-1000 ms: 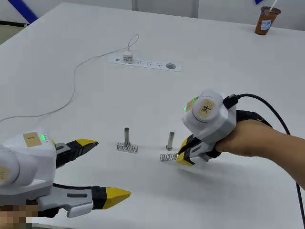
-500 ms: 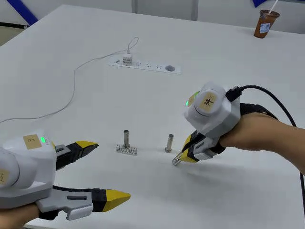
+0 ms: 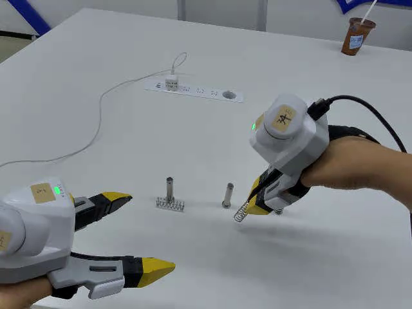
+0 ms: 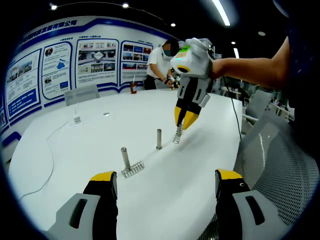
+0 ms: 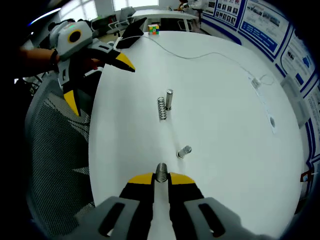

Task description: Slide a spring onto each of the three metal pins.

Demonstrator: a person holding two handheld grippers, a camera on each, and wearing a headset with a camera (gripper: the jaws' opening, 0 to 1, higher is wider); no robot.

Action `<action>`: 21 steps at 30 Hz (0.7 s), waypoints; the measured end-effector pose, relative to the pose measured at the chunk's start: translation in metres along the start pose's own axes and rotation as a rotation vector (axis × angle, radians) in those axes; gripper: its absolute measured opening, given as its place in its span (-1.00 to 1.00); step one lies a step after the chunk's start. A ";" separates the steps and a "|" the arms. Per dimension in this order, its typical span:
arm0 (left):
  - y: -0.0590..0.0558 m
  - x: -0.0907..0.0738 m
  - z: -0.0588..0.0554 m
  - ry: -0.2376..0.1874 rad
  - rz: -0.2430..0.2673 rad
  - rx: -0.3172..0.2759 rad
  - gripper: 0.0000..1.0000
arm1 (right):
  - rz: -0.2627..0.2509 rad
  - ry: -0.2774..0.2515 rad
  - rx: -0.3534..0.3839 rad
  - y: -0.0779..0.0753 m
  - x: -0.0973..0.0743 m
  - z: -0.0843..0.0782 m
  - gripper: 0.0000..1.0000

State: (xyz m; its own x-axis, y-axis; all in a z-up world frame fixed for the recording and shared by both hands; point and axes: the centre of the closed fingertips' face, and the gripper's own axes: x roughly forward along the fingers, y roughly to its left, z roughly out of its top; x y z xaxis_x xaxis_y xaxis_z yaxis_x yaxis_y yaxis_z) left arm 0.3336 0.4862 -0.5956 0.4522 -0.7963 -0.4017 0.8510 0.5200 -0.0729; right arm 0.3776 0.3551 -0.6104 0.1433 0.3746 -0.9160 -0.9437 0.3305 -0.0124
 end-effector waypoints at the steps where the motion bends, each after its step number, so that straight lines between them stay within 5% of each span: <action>1: 0.000 0.000 0.000 -0.001 0.000 0.000 0.64 | -0.001 0.000 -0.002 -0.001 -0.003 0.002 -0.77; 12: 0.001 0.000 0.001 -0.005 0.003 0.000 0.64 | -0.050 0.001 -0.046 -0.019 -0.027 0.027 -0.77; 21: 0.004 -0.001 0.001 -0.007 0.010 -0.001 0.65 | -0.047 0.024 -0.056 -0.026 -0.020 0.031 -0.77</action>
State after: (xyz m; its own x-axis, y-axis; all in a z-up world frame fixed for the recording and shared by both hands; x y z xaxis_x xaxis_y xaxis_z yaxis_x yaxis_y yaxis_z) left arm 0.3374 0.4889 -0.5943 0.4631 -0.7931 -0.3956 0.8460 0.5286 -0.0695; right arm 0.4090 0.3663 -0.5795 0.1812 0.3388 -0.9232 -0.9513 0.2985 -0.0772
